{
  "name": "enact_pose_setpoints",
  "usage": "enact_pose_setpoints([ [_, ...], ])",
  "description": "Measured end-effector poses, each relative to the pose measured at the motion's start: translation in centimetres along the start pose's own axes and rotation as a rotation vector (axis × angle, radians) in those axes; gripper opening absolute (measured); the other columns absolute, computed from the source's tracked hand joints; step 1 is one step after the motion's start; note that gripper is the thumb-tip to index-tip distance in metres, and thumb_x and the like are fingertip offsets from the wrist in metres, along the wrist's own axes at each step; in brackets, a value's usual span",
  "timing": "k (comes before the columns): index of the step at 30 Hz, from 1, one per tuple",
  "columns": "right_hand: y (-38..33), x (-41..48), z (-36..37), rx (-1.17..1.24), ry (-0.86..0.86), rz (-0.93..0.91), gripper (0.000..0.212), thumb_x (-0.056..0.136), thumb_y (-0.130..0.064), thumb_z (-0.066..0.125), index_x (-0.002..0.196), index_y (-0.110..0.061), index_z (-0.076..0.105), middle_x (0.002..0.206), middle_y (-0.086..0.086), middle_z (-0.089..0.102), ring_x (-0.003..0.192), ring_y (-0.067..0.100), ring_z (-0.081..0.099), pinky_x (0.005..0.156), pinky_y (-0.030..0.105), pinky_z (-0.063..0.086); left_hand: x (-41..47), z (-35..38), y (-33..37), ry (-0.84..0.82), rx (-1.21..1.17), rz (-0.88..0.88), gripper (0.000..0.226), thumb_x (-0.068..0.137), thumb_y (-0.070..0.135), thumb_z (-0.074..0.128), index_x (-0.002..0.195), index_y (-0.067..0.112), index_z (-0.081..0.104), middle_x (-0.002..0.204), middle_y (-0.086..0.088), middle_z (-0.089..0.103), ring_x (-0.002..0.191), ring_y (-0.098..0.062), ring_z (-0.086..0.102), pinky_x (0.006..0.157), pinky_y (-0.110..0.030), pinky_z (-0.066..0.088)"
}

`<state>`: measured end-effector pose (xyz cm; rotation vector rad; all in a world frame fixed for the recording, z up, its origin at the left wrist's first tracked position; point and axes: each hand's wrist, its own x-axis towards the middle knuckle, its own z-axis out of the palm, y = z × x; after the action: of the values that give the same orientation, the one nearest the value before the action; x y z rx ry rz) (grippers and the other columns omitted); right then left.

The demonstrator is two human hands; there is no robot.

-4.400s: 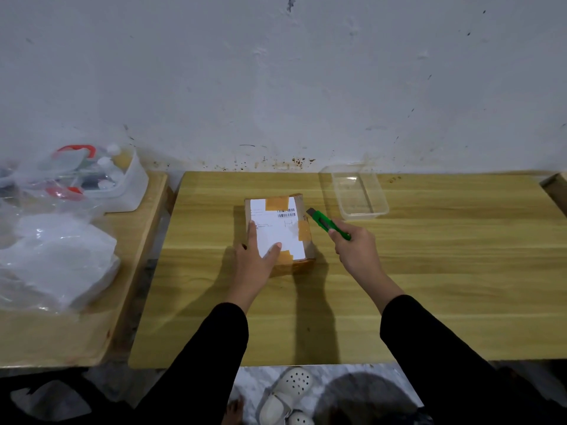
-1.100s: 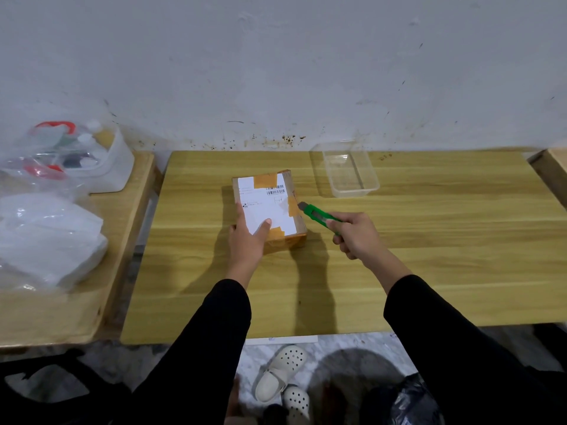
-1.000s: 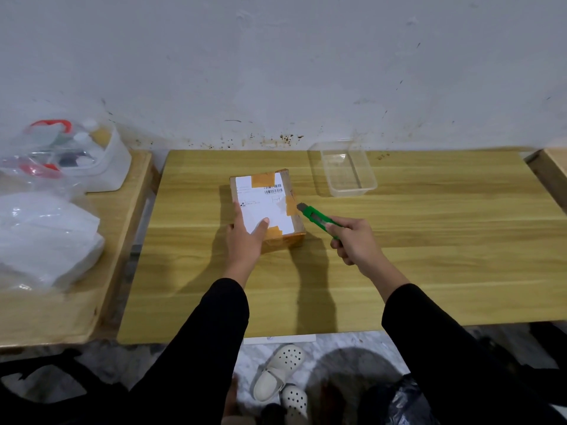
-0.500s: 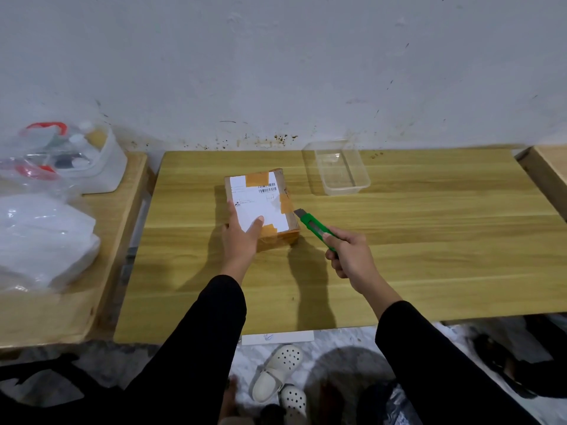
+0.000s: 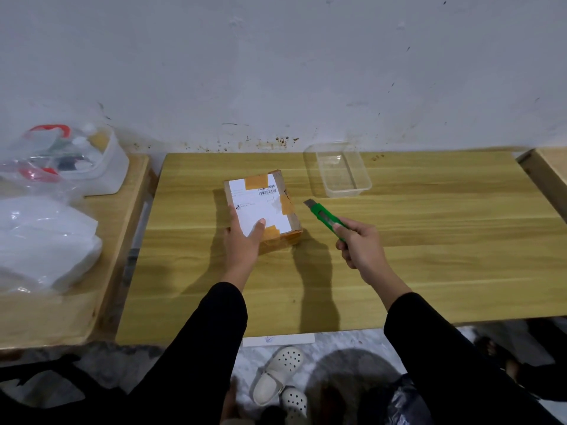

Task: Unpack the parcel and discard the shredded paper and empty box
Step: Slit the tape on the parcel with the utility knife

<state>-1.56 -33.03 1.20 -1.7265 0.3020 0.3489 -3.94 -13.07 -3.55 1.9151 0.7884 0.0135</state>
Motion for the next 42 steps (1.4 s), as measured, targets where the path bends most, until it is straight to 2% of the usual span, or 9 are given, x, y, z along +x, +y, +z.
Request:
enact_pose_setpoints([
  [9,-0.4,1.2,1.7,-0.046,-0.035,0.016,0.031,0.093,-0.016,0.052,0.123,-0.02,0.059,0.057,0.003,0.045,0.039,0.009,0.033,0.033,0.015,0.024,0.3,0.1,-0.2,-0.008,-0.013,-0.002,0.078,0.089,0.052,0.05,0.148,0.038,0.0,0.15,-0.014,0.026,0.138,-0.035,0.025,0.107,-0.052,0.033],
  [17,0.1,1.5,1.6,-0.059,-0.058,0.016,0.032,0.093,-0.017,0.053,0.125,-0.019,0.058,0.056,0.003,0.045,0.033,0.004,0.033,0.032,0.015,0.025,0.0,0.0,0.0,0.011,-0.015,0.002,0.076,0.091,0.048,0.05,0.149,0.035,0.003,0.145,-0.016,0.03,0.133,-0.034,0.031,0.101,-0.042,0.034],
  [28,-0.5,1.8,1.0,-0.118,-0.114,0.069,0.034,0.093,-0.017,0.052,0.127,-0.019,0.056,0.057,0.004,0.042,0.038,0.009,0.032,0.033,0.015,0.024,0.1,0.2,0.1,0.021,-0.044,-0.016,0.077,0.09,0.048,0.05,0.148,0.038,0.0,0.15,-0.015,0.026,0.139,-0.034,0.022,0.108,-0.05,0.031],
  [33,0.2,1.3,0.8,-0.067,-0.13,0.084,0.034,0.093,-0.017,0.052,0.127,-0.017,0.056,0.057,0.005,0.042,0.034,0.007,0.031,0.032,0.014,0.023,-0.1,0.0,0.2,0.013,-0.034,-0.002,0.077,0.091,0.046,0.051,0.149,0.035,0.001,0.15,-0.011,0.029,0.141,-0.033,0.019,0.11,-0.051,0.028],
  [38,0.8,0.6,0.5,-0.021,-0.131,0.076,0.033,0.094,-0.016,0.052,0.126,-0.019,0.056,0.057,0.005,0.042,0.032,0.005,0.031,0.032,0.014,0.022,0.0,0.2,0.2,0.012,-0.049,0.013,0.079,0.089,0.047,0.052,0.148,0.037,0.0,0.149,-0.011,0.033,0.137,-0.033,0.027,0.108,-0.052,0.033],
  [42,1.5,-0.2,-0.1,-0.022,-0.129,0.065,0.033,0.094,-0.015,0.051,0.126,-0.019,0.056,0.056,0.005,0.041,0.034,0.006,0.03,0.033,0.013,0.021,0.0,0.3,0.1,0.023,-0.042,0.012,0.078,0.09,0.046,0.052,0.148,0.036,0.001,0.148,-0.011,0.034,0.138,-0.033,0.025,0.108,-0.052,0.032],
])
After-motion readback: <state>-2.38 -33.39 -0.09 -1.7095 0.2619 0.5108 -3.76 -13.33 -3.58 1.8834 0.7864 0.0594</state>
